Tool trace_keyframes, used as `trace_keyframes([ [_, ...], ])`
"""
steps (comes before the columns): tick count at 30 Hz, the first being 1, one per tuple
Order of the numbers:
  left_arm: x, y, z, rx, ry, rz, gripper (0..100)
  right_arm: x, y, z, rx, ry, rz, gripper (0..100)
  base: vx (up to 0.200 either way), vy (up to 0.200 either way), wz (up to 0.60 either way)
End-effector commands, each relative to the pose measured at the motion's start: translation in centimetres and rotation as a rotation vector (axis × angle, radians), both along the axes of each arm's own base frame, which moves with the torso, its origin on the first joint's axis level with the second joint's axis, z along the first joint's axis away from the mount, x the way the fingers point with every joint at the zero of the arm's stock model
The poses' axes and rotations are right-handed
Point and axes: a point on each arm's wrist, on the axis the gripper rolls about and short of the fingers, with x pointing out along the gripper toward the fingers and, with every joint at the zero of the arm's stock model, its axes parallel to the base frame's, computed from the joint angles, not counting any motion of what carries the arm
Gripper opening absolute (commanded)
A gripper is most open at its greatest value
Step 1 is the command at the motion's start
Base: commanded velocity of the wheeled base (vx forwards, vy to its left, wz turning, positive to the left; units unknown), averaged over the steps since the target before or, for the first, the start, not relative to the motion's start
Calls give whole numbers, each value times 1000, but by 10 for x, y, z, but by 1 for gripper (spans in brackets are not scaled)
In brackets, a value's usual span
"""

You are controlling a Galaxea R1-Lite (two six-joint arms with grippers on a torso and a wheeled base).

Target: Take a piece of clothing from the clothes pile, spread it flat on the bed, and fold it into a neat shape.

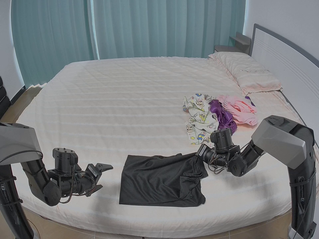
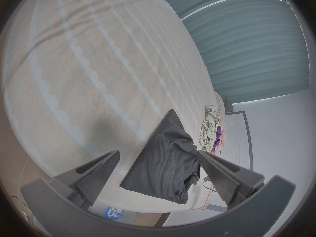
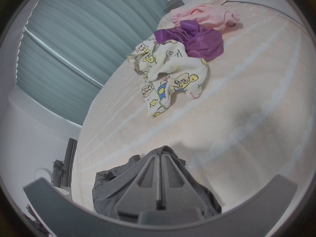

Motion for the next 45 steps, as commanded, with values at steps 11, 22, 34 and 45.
trace_keyframes([
  [11,0,0,0,-1,2,1,100,11,-11,-15,-4,6,-41,100,0,0,0],
  [22,0,0,0,-1,2,1,100,-50,1,20,-137,-110,160,100,0,0,0],
  [34,0,0,0,-1,0,1,100,-93,34,-28,-364,-203,505,100,0,0,0],
  [45,0,0,0,-2,2,0,100,-100,32,-27,-416,-237,540,0,0,0,0],
])
